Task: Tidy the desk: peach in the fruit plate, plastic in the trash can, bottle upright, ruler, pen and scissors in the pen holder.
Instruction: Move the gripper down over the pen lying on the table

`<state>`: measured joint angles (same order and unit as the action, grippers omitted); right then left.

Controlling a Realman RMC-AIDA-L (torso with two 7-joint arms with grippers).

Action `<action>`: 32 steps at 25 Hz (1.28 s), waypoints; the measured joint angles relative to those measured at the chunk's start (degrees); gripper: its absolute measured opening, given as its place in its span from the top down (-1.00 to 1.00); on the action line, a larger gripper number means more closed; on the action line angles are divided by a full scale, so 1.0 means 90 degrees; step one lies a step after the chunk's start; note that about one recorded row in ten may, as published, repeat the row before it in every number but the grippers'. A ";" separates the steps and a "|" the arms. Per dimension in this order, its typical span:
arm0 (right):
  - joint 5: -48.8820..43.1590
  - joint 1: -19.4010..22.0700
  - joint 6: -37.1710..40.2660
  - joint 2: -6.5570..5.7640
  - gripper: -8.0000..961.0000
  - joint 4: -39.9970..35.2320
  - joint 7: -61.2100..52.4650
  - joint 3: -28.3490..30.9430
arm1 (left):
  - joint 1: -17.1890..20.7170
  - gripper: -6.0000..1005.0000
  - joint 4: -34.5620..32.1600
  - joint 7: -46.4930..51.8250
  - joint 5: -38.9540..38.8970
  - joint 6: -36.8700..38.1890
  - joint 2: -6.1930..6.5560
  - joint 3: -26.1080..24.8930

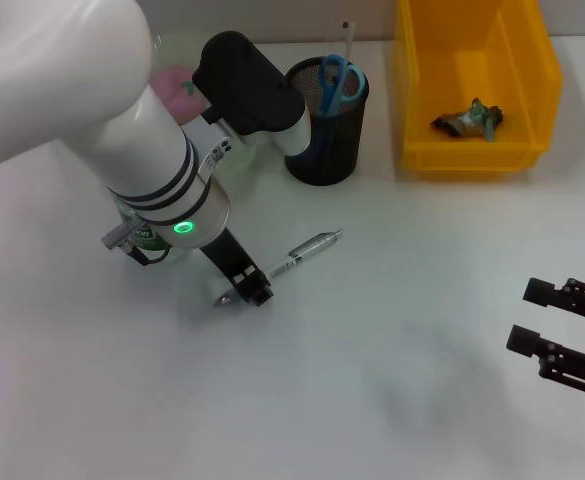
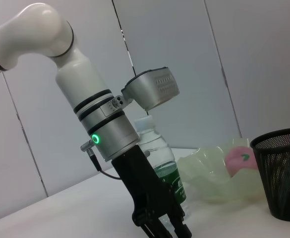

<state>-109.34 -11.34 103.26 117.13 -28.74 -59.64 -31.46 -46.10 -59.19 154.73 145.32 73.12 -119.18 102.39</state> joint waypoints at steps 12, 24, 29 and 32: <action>0.0020 -0.0010 -0.0050 -0.0005 -0.37 0.0000 0.0000 0.0056 | -0.0020 0.39 0.0080 -0.0168 0.0042 -0.0071 0.0000 -0.0113; 0.0044 -0.0080 -0.0045 -0.0025 -0.36 -0.0001 -0.0028 0.0082 | 0.0018 0.93 -0.0250 -0.0397 0.0010 0.0131 0.0010 -0.0493; 0.0044 -0.0157 -0.0058 -0.0054 -0.35 -0.0001 -0.0086 0.0078 | -0.0126 0.83 -0.0260 -0.0481 -0.0006 0.0421 0.0003 -0.0774; 0.0041 -0.0187 -0.0065 -0.0056 -0.35 -0.0001 -0.0087 0.0078 | -0.0164 0.77 -0.0197 -0.0418 -0.0018 0.0363 0.0000 -0.0732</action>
<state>-108.97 -13.02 102.68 116.63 -28.74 -60.42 -30.76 -47.58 -60.97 150.97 145.16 76.39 -119.18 95.81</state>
